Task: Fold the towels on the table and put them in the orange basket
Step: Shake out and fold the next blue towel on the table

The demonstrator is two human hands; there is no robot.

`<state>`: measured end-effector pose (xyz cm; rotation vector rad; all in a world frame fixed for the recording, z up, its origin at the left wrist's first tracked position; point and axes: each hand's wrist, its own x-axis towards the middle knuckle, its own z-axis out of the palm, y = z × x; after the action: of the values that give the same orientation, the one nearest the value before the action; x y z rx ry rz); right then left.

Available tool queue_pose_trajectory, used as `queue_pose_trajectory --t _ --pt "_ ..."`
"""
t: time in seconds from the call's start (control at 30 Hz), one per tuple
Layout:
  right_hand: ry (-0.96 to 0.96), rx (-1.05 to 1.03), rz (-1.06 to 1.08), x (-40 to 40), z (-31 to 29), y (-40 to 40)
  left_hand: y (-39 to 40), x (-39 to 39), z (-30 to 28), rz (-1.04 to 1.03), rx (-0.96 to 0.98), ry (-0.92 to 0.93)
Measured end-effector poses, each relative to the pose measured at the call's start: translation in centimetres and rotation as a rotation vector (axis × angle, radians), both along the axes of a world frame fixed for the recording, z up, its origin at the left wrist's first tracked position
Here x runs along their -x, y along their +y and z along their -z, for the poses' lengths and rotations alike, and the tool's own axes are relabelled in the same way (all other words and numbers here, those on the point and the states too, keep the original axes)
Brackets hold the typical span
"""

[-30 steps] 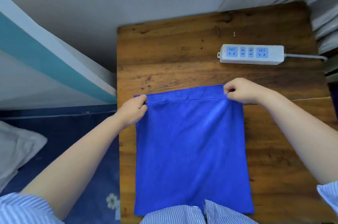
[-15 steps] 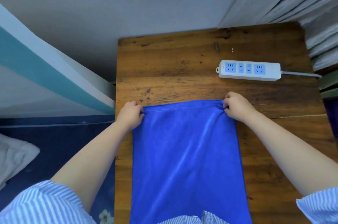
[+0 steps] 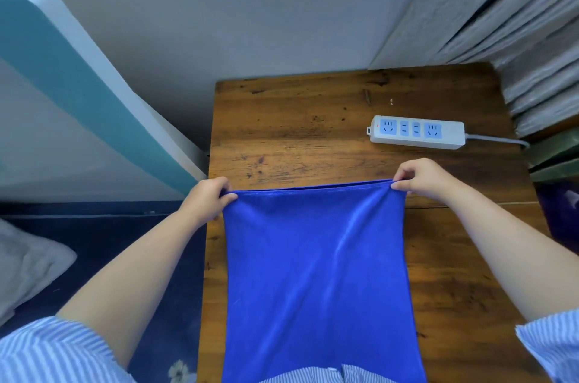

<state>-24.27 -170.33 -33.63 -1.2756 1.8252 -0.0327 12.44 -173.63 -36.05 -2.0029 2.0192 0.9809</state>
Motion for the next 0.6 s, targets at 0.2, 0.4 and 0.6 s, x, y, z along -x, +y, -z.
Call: queue_pose_trajectory --t 0.2,0.4,0.6 --pt "0.117 0.132 -0.088 -1.0 -3.2 1.6 1.5 -0.4 -3.8 0.096 0.135 -0.105" --pt "0.330 0.219 -0.268 -2.6 -7.6 3.2 2.4 -0.4 -8.6 0.387 0.263 -0.339" --pt "0.646 0.619 -0.173 -4.5 -14.3 3.0 1.5 0.5 -16.6 0.054 0.541 -0.032"
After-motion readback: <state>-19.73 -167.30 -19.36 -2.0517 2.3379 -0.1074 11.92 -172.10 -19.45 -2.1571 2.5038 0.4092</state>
